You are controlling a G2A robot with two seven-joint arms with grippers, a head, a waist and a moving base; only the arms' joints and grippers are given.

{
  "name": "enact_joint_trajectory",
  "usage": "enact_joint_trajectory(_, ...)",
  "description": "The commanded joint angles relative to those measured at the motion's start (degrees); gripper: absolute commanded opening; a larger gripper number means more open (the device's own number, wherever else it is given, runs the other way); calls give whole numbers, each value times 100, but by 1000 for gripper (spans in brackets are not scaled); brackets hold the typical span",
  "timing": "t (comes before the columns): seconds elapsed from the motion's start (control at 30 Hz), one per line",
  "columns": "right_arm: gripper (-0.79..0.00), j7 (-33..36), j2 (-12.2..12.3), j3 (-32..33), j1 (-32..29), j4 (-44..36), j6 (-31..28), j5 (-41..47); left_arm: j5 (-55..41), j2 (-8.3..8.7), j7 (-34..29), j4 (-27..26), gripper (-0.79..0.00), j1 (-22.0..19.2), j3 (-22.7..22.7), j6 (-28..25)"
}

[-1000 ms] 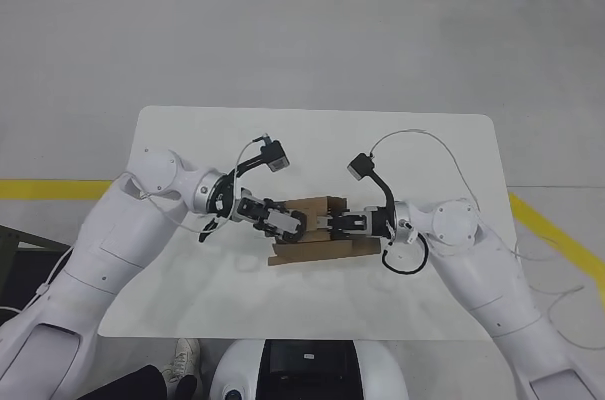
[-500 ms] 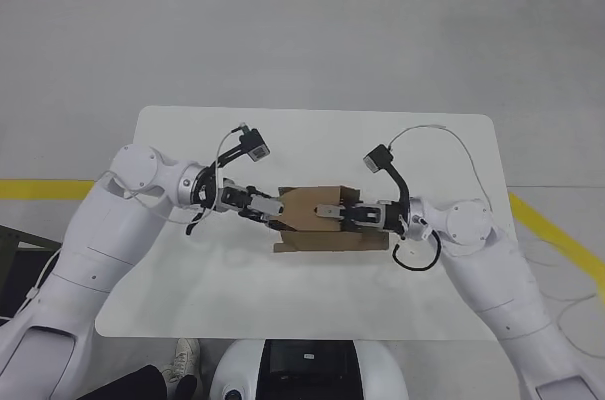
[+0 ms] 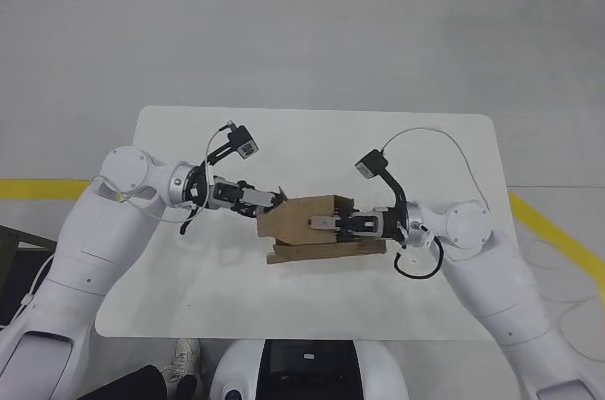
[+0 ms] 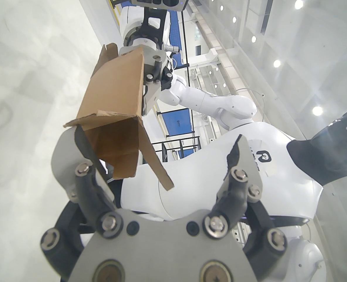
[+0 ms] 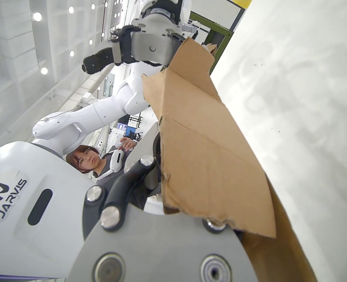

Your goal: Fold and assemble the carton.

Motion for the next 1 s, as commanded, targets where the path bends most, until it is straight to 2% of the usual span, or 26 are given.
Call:
enact_joint_trajectory(0.0, -785, 45, -9, -45, 8, 14, 1, 38, 16, 3, 12, -2, 0, 10, -28, 6)
enact_joint_trajectory(0.5, -785, 264, -150, -571, 217, 213, -46, 233, 24, 6, -78, -185, 0, 95, -146, 146)
enact_joint_trajectory(0.97, -785, -61, -61, -114, 144, 197, 16, -34, 217, 74, 9, -384, 0, 222, -444, 178)
